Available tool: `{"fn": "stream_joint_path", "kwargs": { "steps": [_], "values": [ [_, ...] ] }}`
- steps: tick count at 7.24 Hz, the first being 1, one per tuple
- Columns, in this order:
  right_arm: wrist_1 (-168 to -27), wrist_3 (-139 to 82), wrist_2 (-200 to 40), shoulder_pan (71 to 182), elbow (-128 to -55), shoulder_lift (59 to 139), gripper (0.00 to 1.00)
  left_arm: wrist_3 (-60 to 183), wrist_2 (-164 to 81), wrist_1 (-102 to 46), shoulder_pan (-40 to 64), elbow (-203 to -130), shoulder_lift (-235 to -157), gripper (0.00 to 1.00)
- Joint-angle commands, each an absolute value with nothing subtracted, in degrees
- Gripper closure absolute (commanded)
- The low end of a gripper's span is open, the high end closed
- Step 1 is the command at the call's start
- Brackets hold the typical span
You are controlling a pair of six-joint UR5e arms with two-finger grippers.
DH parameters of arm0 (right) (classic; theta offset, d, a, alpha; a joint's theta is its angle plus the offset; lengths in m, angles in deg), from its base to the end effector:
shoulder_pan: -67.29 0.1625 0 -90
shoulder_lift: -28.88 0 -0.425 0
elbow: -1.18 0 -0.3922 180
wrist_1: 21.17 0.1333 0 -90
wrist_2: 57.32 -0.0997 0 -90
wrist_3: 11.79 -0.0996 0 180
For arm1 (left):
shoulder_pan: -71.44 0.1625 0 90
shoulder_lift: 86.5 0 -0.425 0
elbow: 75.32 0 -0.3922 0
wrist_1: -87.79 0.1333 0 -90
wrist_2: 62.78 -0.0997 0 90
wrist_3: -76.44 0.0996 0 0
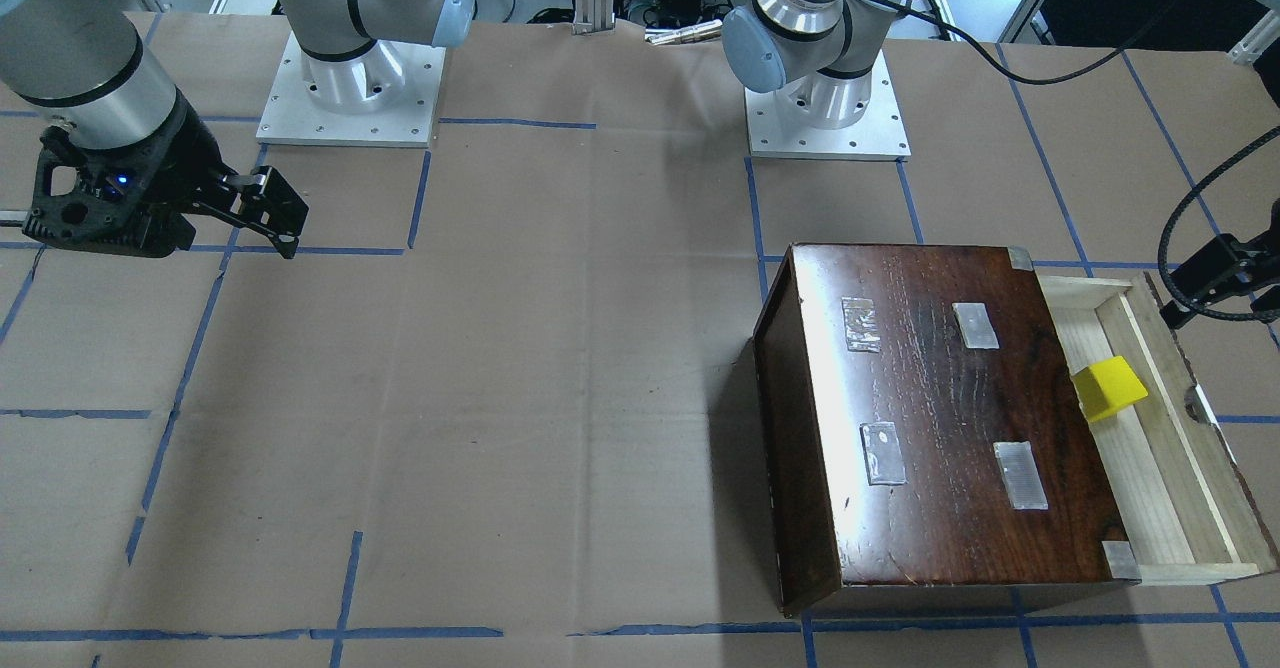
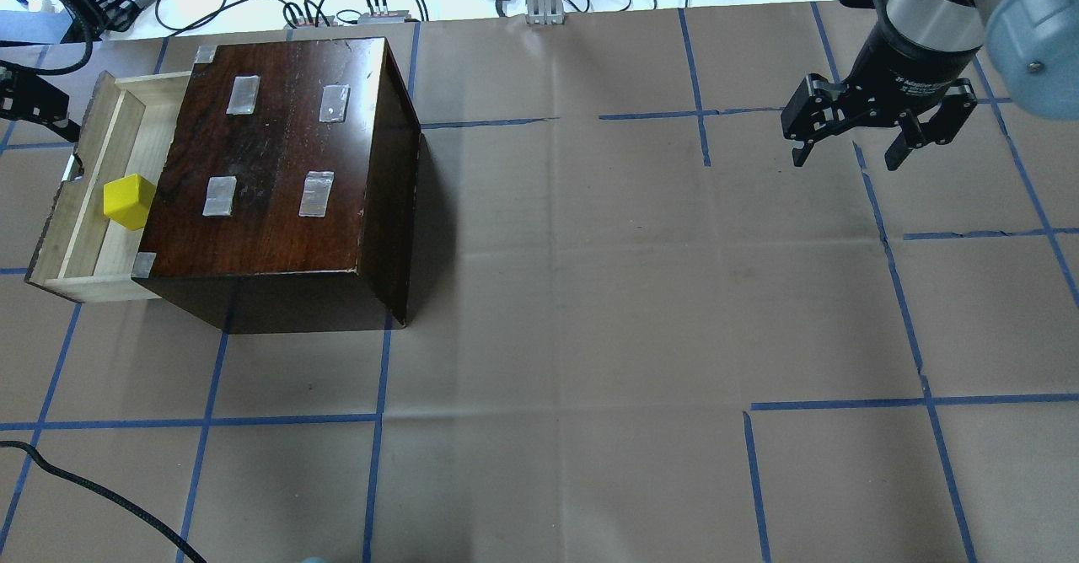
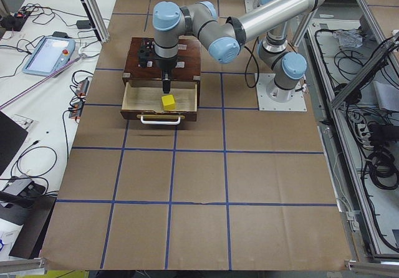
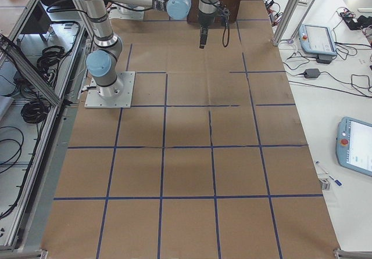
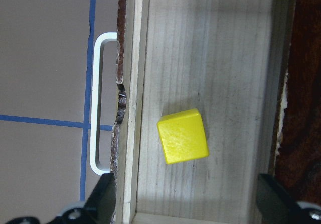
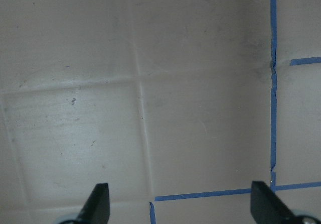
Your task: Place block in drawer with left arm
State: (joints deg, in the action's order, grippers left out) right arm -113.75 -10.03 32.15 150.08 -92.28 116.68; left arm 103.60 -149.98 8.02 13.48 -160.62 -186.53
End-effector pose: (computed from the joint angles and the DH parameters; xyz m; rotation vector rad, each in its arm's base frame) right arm 0.0703 -0.5137 0.4437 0.1491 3.1235 0.0827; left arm 0.1865 -0.5585 0.4540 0.1303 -3.1348 0.1546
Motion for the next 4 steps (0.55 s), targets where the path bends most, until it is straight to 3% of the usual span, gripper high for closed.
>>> {"fn": "stream_joint_path", "kwargs": {
  "steps": [1,4],
  "values": [
    [-113.8,-10.0,32.2,150.1,-92.3,116.7,0.0,103.4,-149.8,7.1,13.4,-160.5,-187.4,0.01],
    [-113.8,-10.0,32.2,150.1,-92.3,116.7,0.0,99.2,-149.8,6.8,10.9,-160.8,-185.3,0.01]
  ]
}}
